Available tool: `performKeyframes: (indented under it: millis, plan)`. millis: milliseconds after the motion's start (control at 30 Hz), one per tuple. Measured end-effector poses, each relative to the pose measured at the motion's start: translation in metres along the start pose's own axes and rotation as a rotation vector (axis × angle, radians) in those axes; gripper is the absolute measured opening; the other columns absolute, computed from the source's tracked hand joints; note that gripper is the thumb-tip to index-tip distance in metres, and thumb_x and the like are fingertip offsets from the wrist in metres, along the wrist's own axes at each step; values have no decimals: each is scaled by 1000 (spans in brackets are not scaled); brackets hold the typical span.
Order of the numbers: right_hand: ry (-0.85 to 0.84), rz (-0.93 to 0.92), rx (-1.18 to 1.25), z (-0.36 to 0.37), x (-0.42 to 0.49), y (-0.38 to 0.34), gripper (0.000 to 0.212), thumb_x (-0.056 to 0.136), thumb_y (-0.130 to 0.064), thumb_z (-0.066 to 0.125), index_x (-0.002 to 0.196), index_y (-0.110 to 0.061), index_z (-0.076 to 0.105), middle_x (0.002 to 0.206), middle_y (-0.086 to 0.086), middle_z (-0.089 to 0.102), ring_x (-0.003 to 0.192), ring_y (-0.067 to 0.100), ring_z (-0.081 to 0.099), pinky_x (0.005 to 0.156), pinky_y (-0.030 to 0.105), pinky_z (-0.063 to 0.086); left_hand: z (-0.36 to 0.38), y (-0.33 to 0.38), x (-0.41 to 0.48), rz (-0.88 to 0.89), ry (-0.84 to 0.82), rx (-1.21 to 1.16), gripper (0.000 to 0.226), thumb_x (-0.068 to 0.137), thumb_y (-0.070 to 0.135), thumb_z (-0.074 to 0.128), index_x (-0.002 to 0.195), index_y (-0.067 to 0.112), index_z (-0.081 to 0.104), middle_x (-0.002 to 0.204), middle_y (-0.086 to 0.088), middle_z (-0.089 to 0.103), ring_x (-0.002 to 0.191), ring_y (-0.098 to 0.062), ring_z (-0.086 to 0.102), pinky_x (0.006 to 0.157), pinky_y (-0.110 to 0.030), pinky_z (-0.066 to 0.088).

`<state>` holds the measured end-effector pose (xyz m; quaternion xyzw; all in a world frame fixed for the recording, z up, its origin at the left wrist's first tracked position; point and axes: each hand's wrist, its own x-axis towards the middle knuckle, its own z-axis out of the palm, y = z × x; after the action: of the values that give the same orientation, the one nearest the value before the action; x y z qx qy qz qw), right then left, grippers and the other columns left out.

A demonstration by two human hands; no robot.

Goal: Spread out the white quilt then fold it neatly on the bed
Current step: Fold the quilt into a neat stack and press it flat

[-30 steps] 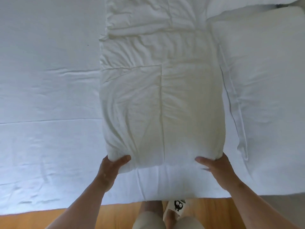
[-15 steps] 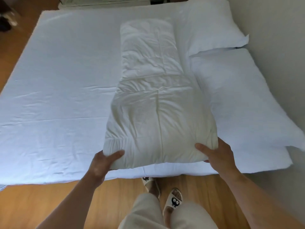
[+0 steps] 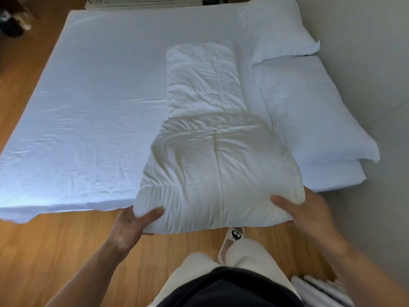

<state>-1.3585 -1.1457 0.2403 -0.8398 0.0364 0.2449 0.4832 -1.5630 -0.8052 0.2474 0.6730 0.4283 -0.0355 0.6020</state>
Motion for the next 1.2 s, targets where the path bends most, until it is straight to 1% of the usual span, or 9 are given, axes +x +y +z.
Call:
performKeyframes:
  millis: [167, 333, 433, 533, 700, 833, 933, 1033, 1200]
  plan:
    - [17, 65, -133, 4, -93, 24, 35, 70, -48, 87, 97, -35, 68, 90, -11, 75, 83, 17, 73, 72, 47, 63, -25, -44, -75, -77, 49, 138, 49, 56, 53, 91, 86, 19, 73, 78, 8, 77, 68, -14, 74, 61, -32, 56]
    - [23, 118, -166, 2, -150, 28, 31, 71, -42, 87, 91, -27, 70, 74, -4, 75, 60, 15, 73, 51, 35, 60, -43, -59, -123, -80, 44, 122, 24, 72, 26, 83, 82, 7, 75, 73, 0, 77, 66, -12, 73, 61, -31, 51]
    - [48, 113, -156, 7, -155, 17, 31, 70, -41, 88, 89, -25, 70, 71, -6, 75, 61, 17, 73, 55, 40, 61, -51, -52, -125, -52, 13, 86, 45, 65, 45, 90, 88, 10, 76, 80, -2, 78, 72, -16, 75, 68, -36, 55]
    - [119, 28, -134, 13, -139, -4, 29, 71, -42, 87, 88, -26, 69, 72, -5, 74, 73, 19, 72, 62, 39, 58, -60, -34, -107, 16, -2, 123, 62, 53, 58, 90, 94, 16, 73, 84, 0, 78, 74, -16, 75, 68, -35, 56]
    - [193, -155, -76, 16, -98, -60, 50, 71, -46, 84, 113, -25, 66, 93, -16, 70, 85, 1, 65, 65, 25, 49, -63, 16, -67, 145, 43, 97, 51, 62, 36, 86, 108, 22, 68, 93, 14, 76, 82, -1, 71, 68, -20, 51]
    - [199, -262, -3, 19, -65, -99, 69, 60, -51, 85, 122, -38, 59, 107, -26, 67, 96, -15, 60, 76, 21, 48, -67, 53, -30, 234, 111, 75, 49, 64, 31, 87, 108, 23, 66, 93, 10, 77, 84, 4, 70, 71, -20, 52]
    - [202, -314, 9, 22, -33, -120, 91, 55, -49, 88, 138, -39, 51, 124, -24, 62, 109, -9, 57, 84, 22, 49, -68, 80, 1, 299, 172, 96, 37, 71, 19, 87, 101, 21, 64, 92, 7, 73, 79, 8, 67, 61, -10, 49]
    - [212, -364, -6, 21, 5, -145, 103, 54, -44, 88, 147, -37, 43, 129, -23, 56, 107, -10, 55, 80, 19, 49, -68, 111, 33, 324, 238, 100, 32, 71, 19, 87, 93, 18, 64, 86, 3, 72, 72, 4, 66, 60, -12, 46]
    - [204, -415, -4, 13, 94, -195, 102, 54, -44, 87, 147, -36, 45, 123, -37, 54, 103, -10, 58, 79, 18, 54, -63, 173, 99, 331, 302, 71, 30, 71, 17, 87, 90, 19, 63, 73, 16, 70, 65, 4, 64, 57, -7, 47]
